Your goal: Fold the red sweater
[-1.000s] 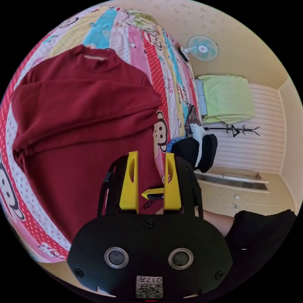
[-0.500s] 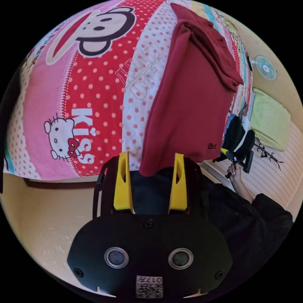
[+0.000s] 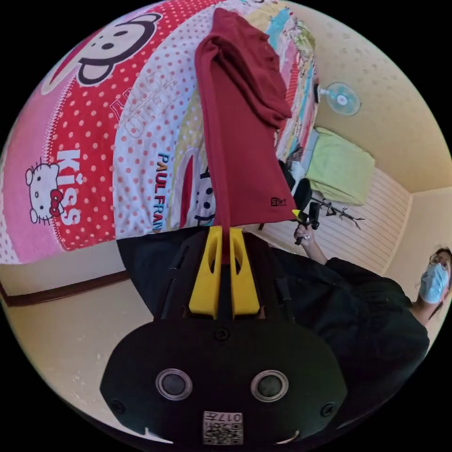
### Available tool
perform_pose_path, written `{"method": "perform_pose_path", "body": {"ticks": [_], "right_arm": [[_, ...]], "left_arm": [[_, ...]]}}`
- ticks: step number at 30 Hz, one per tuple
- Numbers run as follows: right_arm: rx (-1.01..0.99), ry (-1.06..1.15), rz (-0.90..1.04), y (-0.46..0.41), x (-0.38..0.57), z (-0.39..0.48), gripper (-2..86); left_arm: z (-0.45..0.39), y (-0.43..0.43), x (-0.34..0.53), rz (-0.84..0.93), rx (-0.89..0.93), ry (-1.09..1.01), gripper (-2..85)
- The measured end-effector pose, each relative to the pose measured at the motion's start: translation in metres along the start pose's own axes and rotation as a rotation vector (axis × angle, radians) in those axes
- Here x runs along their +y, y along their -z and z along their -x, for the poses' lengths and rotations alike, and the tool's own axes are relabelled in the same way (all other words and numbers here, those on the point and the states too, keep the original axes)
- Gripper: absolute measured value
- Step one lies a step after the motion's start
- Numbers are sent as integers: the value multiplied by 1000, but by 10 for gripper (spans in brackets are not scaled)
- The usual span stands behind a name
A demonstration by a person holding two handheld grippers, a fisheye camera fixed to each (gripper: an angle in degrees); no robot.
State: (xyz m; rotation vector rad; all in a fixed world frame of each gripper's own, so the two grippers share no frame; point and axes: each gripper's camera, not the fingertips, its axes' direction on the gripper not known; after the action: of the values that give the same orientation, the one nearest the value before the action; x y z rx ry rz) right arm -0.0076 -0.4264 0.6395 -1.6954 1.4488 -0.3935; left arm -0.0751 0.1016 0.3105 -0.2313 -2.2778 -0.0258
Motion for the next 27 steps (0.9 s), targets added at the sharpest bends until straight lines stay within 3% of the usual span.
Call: {"method": "perform_pose_path", "body": {"ticks": [5,9,12,17,22,27], "right_arm": [[45,-38,-8,41,73,12,30],[-255,-140,-158,53,121,-13,28],[-299,-111,-228,53,83,-16,27],[-348,14,-348,49,-54,4,28],[-244,-70,-517,40,-186,22,44],[-3,-151,-574,16,-203,43,57]], "left_arm": [[18,14,88,-102,254,157,13],[37,10,111,-254,452,249,17],[37,15,69,-336,541,191,22],[11,54,-78,-450,586,1,29],[0,88,-189,-594,467,-44,88],[8,86,-211,-645,396,15,124]]}}
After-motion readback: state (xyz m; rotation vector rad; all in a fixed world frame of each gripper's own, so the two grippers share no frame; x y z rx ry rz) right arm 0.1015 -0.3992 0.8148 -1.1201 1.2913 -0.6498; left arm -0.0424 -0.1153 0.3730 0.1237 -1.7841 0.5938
